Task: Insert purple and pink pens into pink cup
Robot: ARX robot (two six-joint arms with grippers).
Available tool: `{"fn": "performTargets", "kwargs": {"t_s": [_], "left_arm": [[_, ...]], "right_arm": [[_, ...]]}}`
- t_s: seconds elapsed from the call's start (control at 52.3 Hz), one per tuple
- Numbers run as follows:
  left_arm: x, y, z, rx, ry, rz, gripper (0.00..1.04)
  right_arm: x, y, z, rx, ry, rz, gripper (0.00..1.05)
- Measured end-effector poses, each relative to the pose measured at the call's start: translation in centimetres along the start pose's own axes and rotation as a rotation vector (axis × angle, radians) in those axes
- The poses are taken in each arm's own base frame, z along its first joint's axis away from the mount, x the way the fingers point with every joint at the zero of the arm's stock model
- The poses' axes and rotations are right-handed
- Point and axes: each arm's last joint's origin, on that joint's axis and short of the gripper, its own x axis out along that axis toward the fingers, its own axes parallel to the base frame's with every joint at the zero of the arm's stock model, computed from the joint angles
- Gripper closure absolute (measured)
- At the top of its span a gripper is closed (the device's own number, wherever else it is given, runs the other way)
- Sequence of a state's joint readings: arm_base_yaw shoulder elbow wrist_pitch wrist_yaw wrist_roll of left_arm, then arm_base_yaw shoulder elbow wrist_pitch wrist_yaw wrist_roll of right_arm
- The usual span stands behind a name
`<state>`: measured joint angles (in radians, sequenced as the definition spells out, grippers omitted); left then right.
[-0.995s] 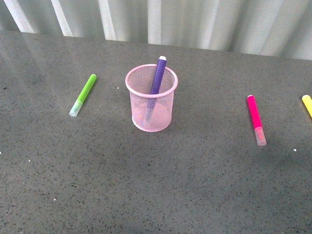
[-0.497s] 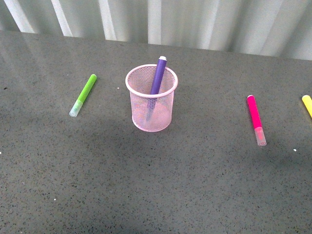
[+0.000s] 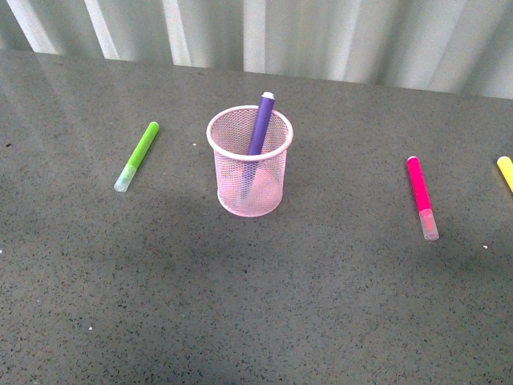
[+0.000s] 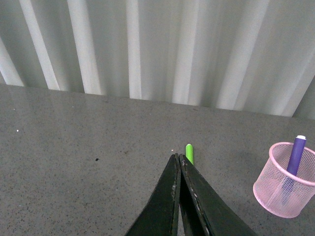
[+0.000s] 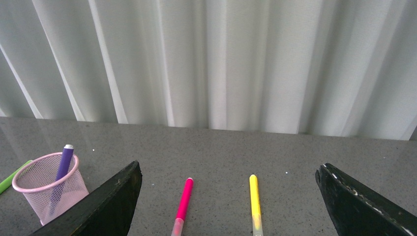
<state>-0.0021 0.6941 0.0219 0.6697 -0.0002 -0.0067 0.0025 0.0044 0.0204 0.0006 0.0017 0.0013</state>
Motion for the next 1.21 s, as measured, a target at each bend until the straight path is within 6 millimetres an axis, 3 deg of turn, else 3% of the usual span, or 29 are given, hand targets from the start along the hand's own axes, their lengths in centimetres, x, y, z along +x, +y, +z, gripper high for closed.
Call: {"fn": "performTargets", "kwargs": {"t_s": [0.651, 1.205], "left_arm": [[-2.6, 0.0, 0.8, 0.0, -0.028, 0.0, 1.01], [-4.3, 0.0, 0.2, 0.0, 0.008, 0.0, 1.01]], "right_arm": [[0.0, 0.0, 0.0, 0.0, 0.0, 0.0, 0.07], [0.0, 0.0, 0.0, 0.0, 0.0, 0.0, 0.07]]}}
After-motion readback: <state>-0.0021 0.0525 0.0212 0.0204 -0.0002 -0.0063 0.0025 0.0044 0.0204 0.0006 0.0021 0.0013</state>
